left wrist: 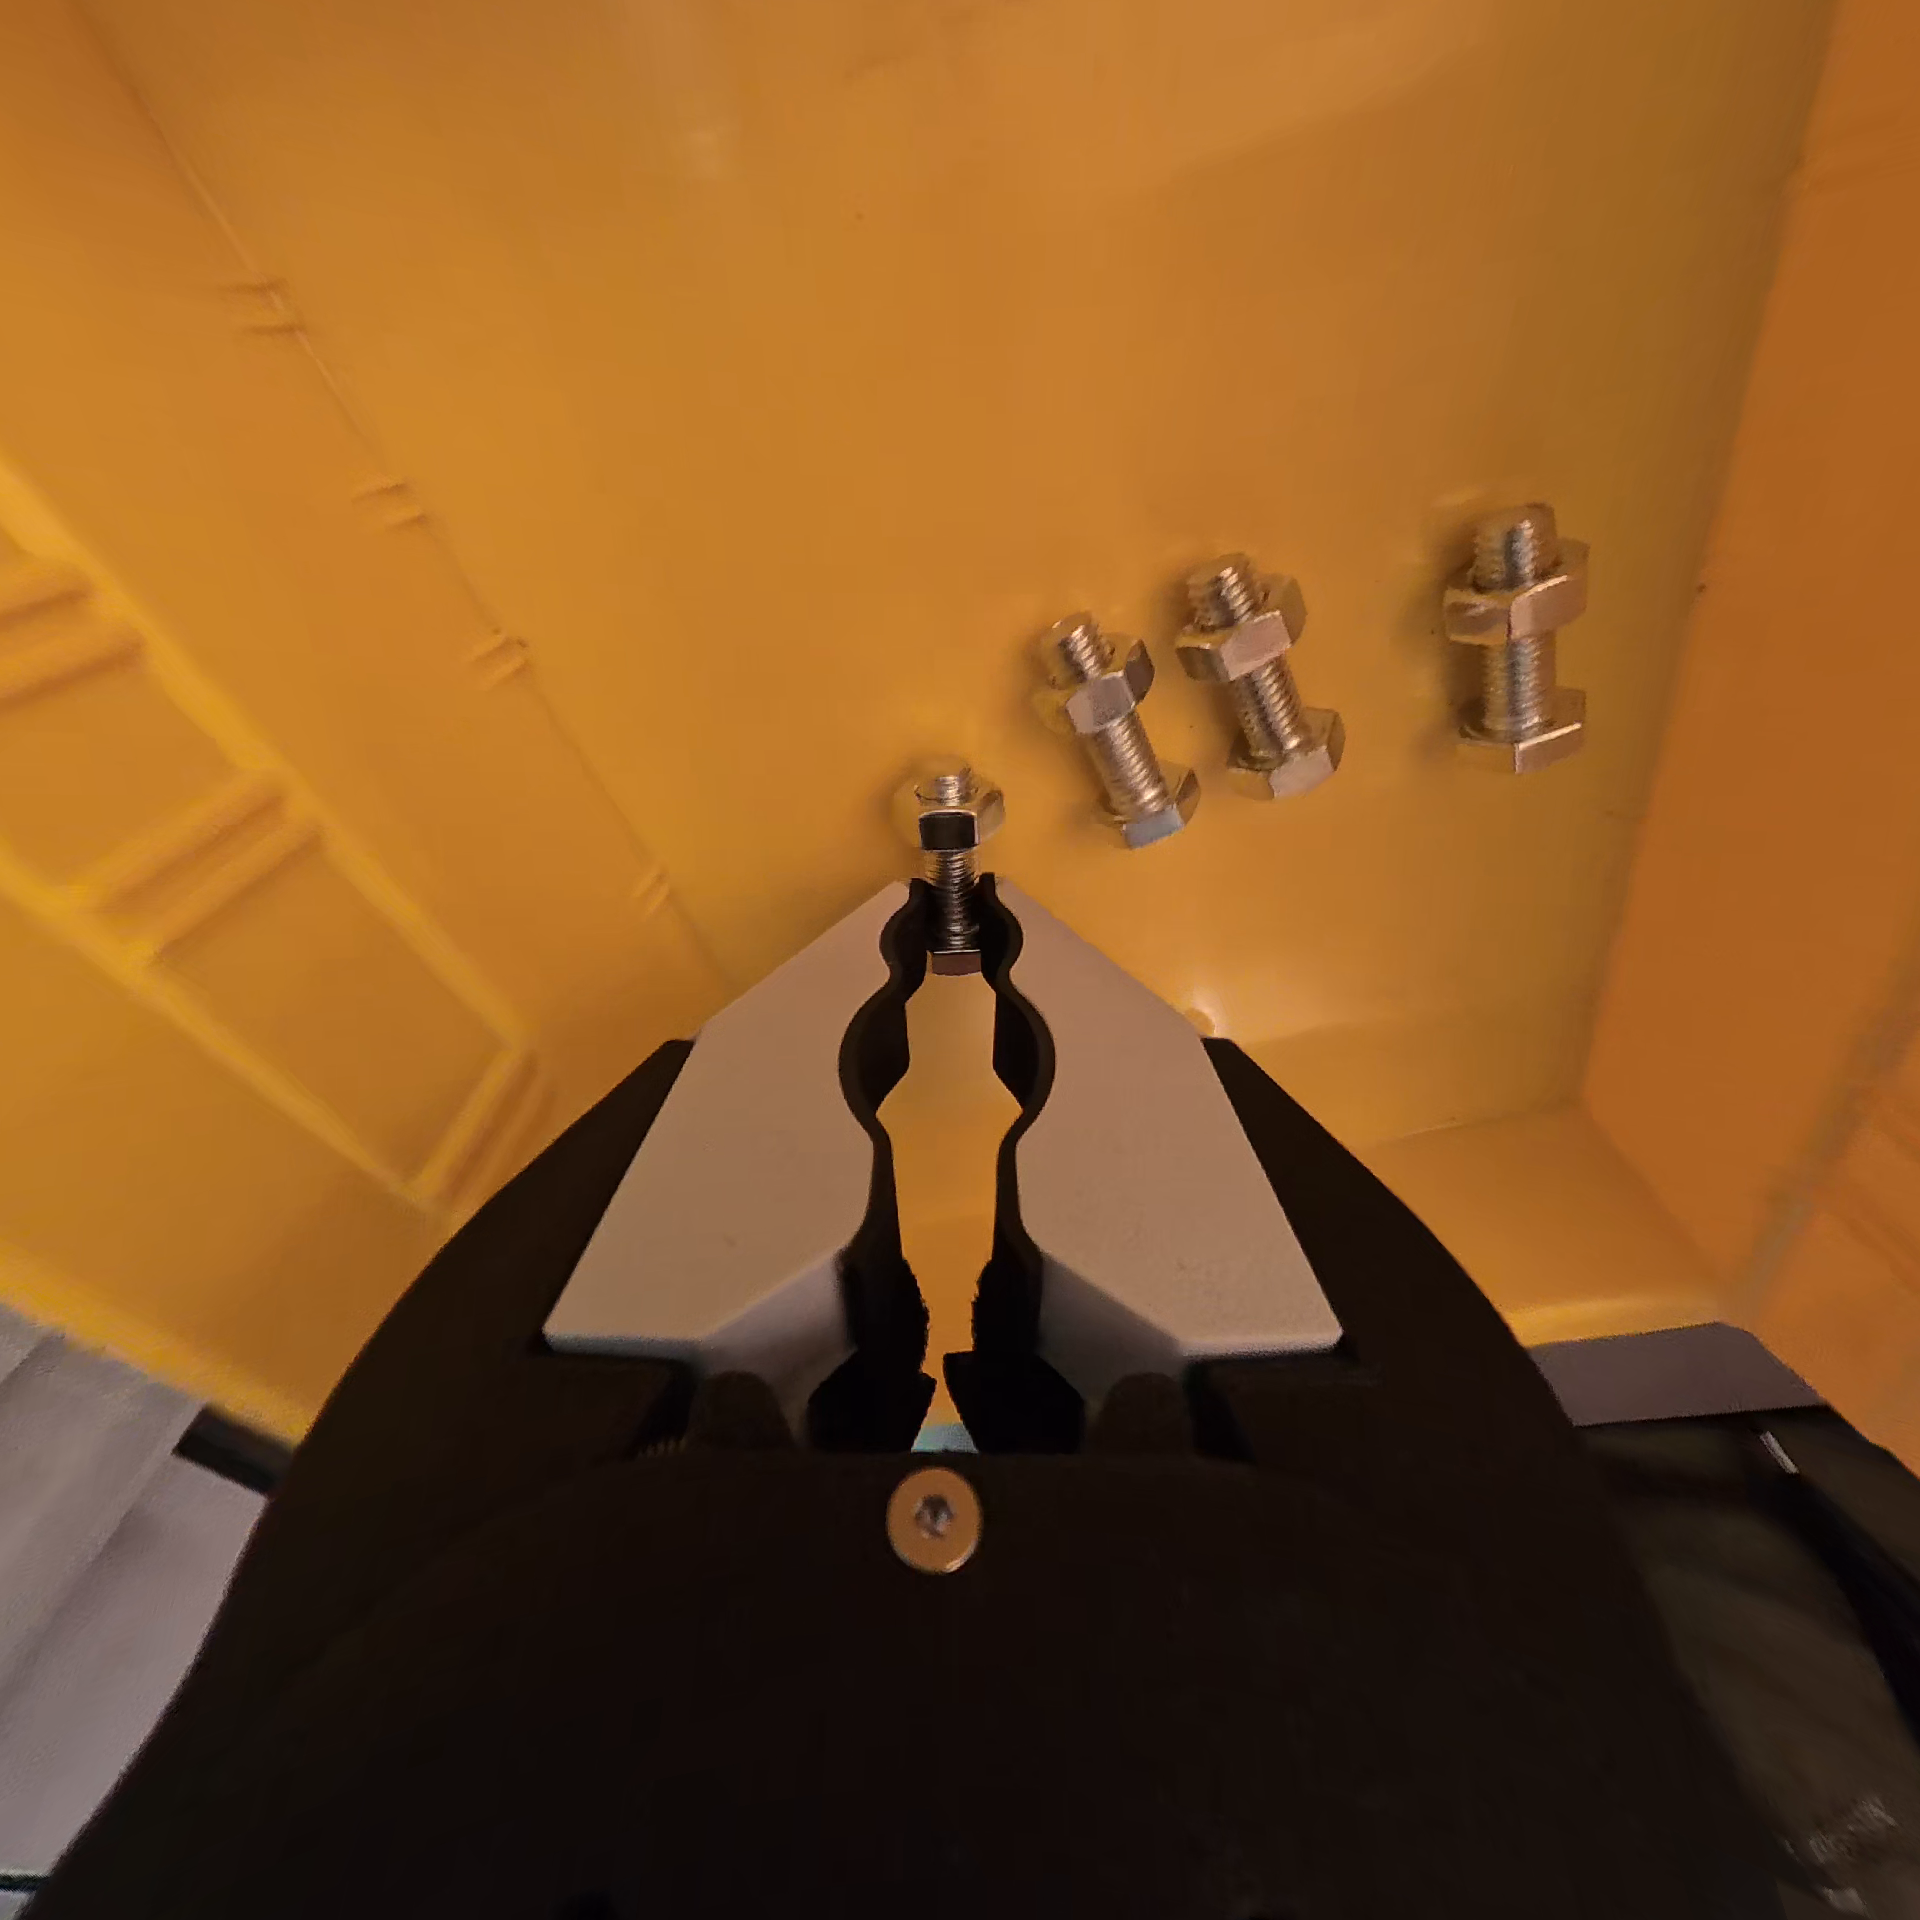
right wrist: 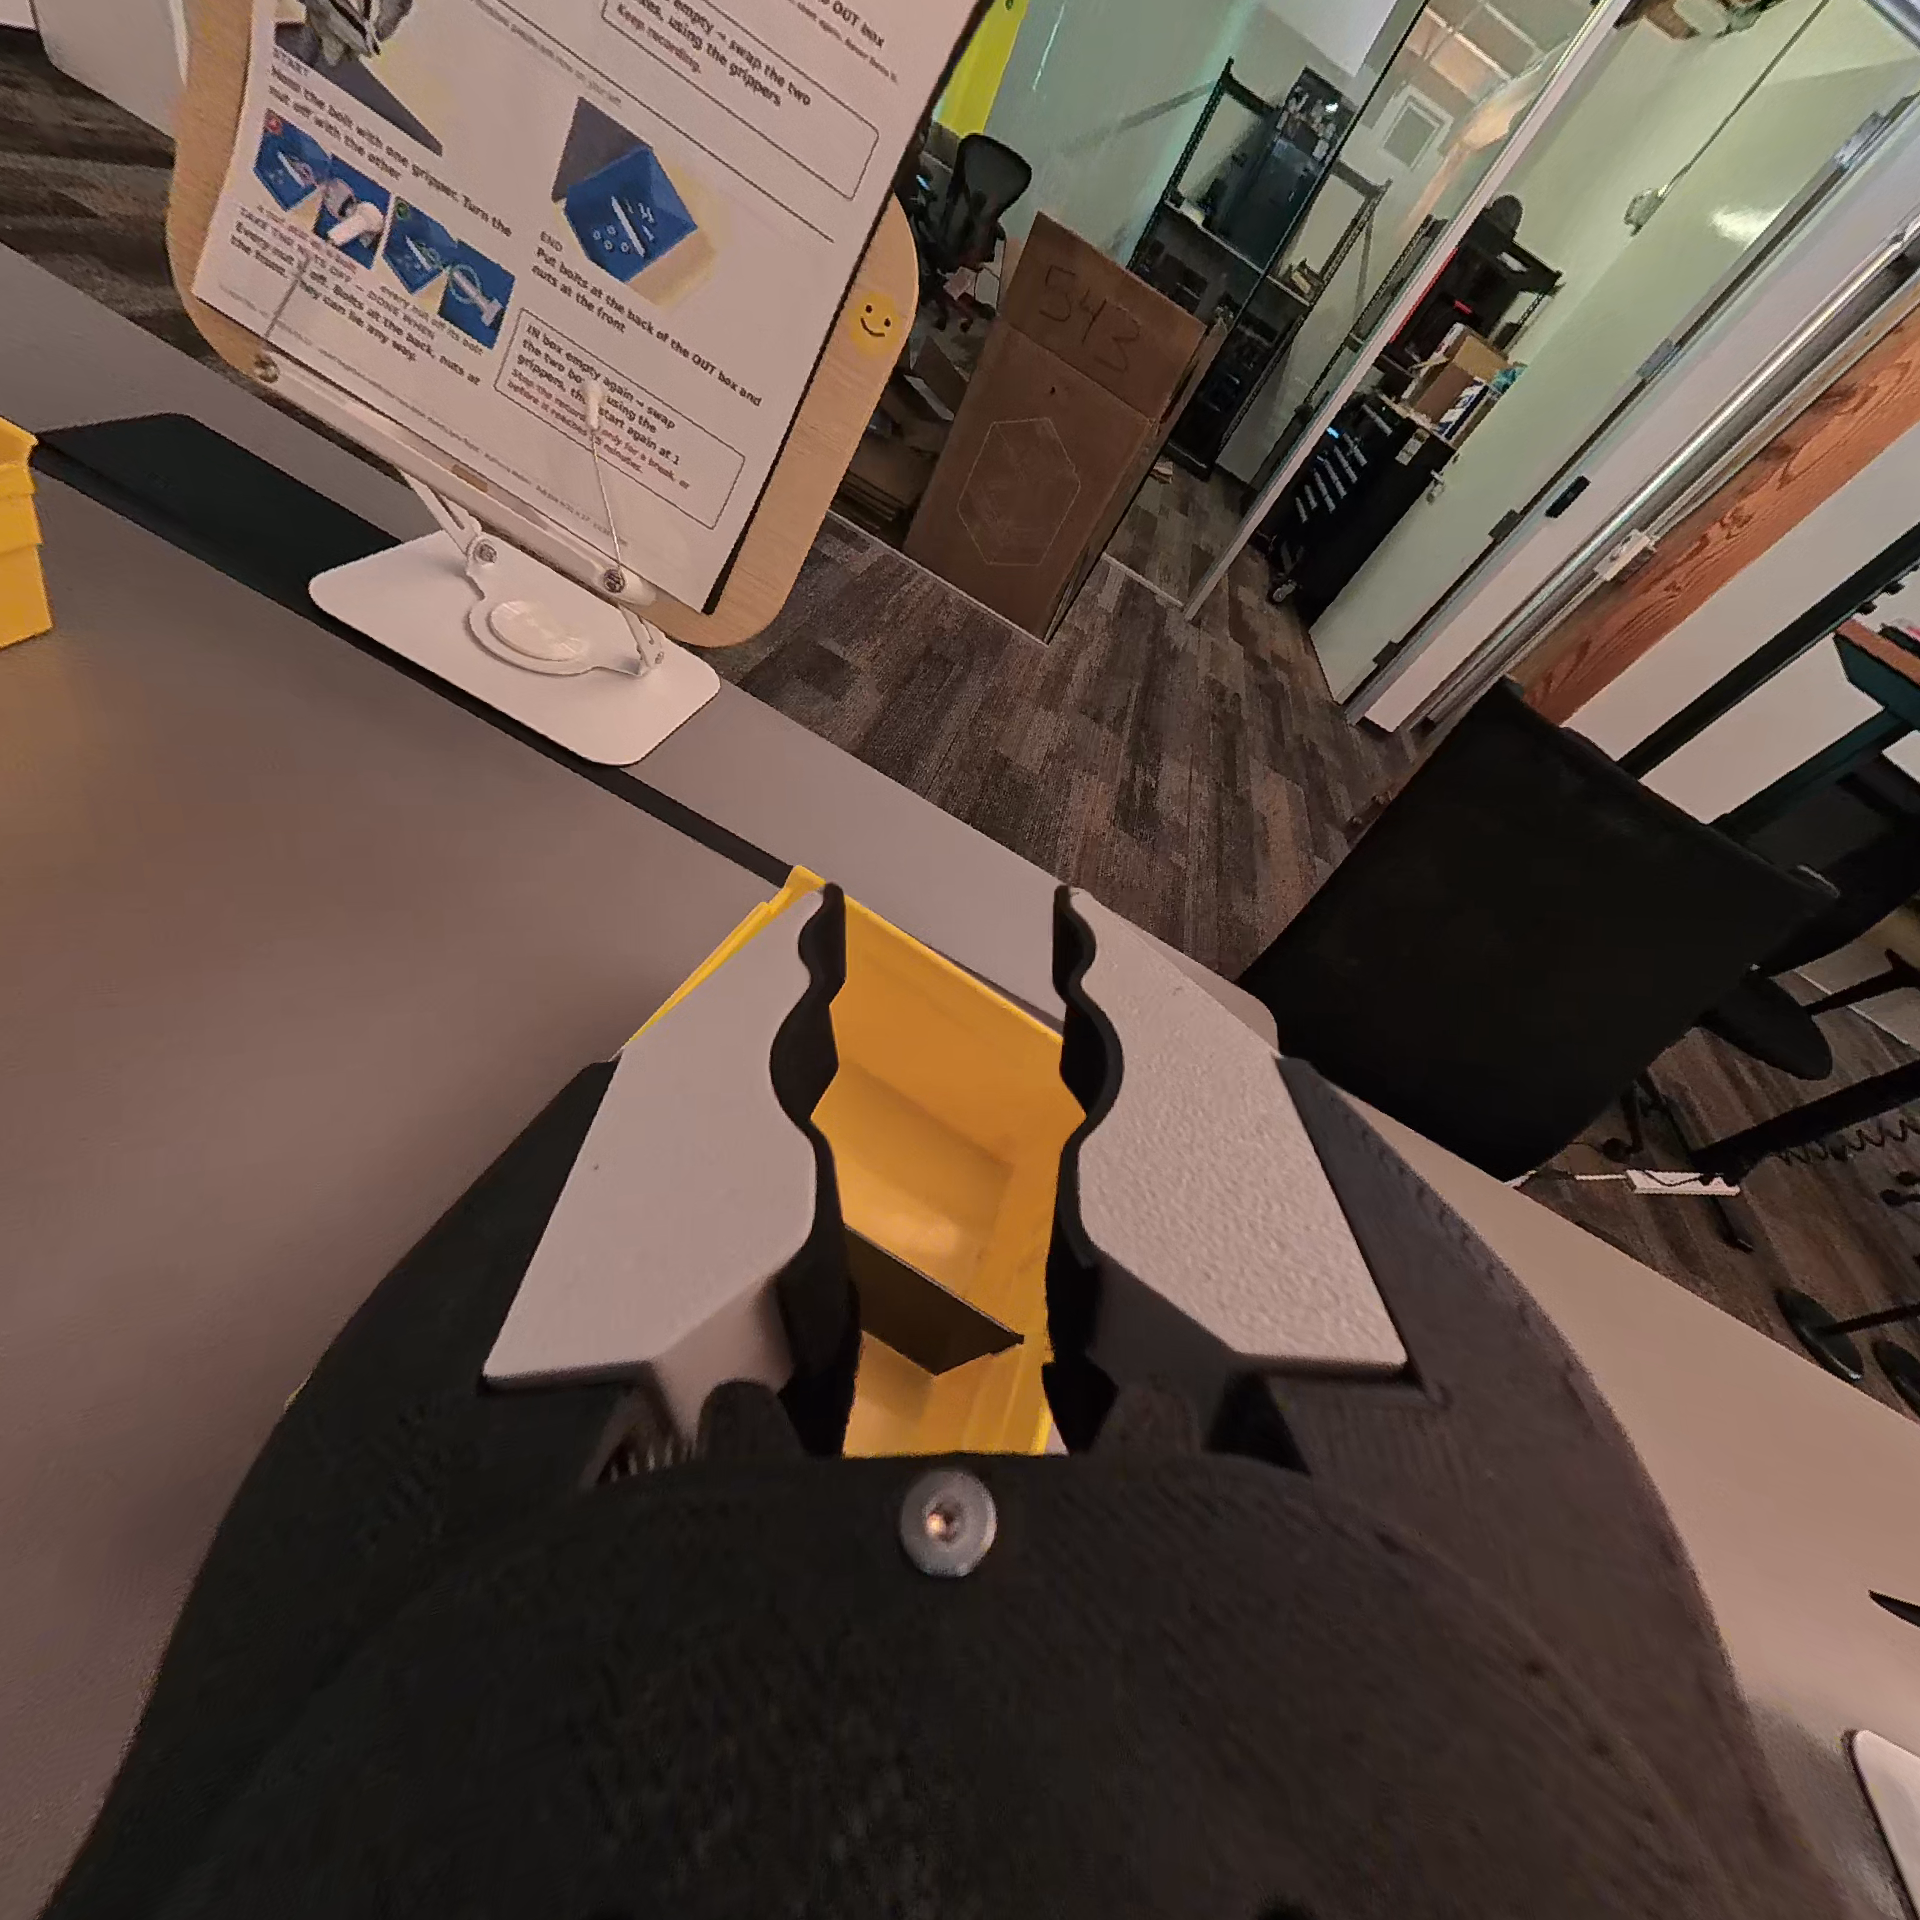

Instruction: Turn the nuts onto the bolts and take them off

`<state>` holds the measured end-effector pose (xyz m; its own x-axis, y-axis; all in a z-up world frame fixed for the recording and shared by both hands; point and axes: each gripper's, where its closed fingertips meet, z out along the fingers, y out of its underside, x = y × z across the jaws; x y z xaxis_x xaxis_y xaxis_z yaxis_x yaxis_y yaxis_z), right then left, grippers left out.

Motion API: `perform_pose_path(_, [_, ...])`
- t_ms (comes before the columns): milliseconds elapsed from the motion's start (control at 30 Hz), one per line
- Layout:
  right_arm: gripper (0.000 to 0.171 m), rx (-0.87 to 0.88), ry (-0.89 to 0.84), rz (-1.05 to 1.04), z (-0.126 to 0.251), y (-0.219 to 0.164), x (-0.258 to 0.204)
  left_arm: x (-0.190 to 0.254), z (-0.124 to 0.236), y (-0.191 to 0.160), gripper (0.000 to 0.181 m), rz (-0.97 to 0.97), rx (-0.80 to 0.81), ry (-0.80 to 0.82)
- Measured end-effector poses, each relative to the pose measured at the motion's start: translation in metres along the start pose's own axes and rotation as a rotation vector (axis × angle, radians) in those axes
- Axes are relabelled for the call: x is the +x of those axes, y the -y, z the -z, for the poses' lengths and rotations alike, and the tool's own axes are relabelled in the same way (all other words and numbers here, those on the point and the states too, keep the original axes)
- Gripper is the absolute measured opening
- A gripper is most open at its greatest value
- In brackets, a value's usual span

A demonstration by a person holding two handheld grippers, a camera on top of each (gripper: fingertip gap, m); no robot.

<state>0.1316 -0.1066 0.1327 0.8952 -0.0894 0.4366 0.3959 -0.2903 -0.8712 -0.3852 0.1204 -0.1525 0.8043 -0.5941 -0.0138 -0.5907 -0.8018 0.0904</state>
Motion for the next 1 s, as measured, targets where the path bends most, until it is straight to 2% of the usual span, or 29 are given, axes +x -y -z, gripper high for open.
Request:
perform_pose_path(67, [0.039, 0.026, -0.011, 0.007, 0.002, 0.006, 0.0, -0.002, 0.011, 0.001, 0.007, 0.008, 0.048, 0.004])
perform_pose_path(167, [0.039, 0.109, -0.023, 0.006, 0.007, 0.023, -0.001, 0.003, 0.044, 0.01, 0.007, 0.02, 0.214, -0.039])
perform_pose_path(233, [0.038, 0.208, -0.02, -0.004, 0.012, 0.043, -0.005, 0.022, 0.074, 0.021, 0.007, -0.024, 0.376, -0.134])
perform_pose_path(300, [0.038, 0.356, 0.045, -0.044, 0.019, 0.071, -0.02, 0.057, 0.115, 0.033, 0.007, -0.102, 0.571, -0.295])
perform_pose_path(367, [0.044, 0.522, 0.217, -0.109, 0.028, 0.101, -0.052, 0.103, 0.163, 0.041, 0.007, -0.221, 0.768, -0.47])
perform_pose_path(433, [0.056, 0.657, 0.459, -0.195, 0.038, 0.128, -0.092, 0.15, 0.208, 0.042, 0.007, -0.377, 0.966, -0.579])
perform_pose_path(533, [0.069, 0.704, 0.784, -0.375, 0.039, 0.15, -0.149, 0.222, 0.254, 0.026, 0.007, -0.595, 1.158, -0.726])
perform_pose_path(633, [0.07, 0.639, 0.951, -0.509, 0.019, 0.153, -0.19, 0.279, 0.27, 0.005, 0.007, -0.735, 1.225, -0.84])
perform_pose_path(700, [0.072, 0.568, 1.001, -0.499, 0.005, 0.147, -0.213, 0.299, 0.271, -0.002, 0.007, -0.769, 1.263, -0.826])
perform_pose_path(833, [0.071, 0.502, 0.999, -0.397, -0.008, 0.136, -0.237, 0.314, 0.272, -0.006, 0.007, -0.773, 1.312, -0.764])
perform_pose_path(933, [0.064, 0.513, 0.993, -0.391, -0.007, 0.136, -0.232, 0.319, 0.283, -0.021, 0.007, -0.827, 1.349, -0.806])
perform_pose_path(1000, [0.066, 0.541, 1.013, -0.41, -0.003, 0.137, -0.221, 0.317, 0.291, -0.028, 0.007, -0.845, 1.39, -0.797])
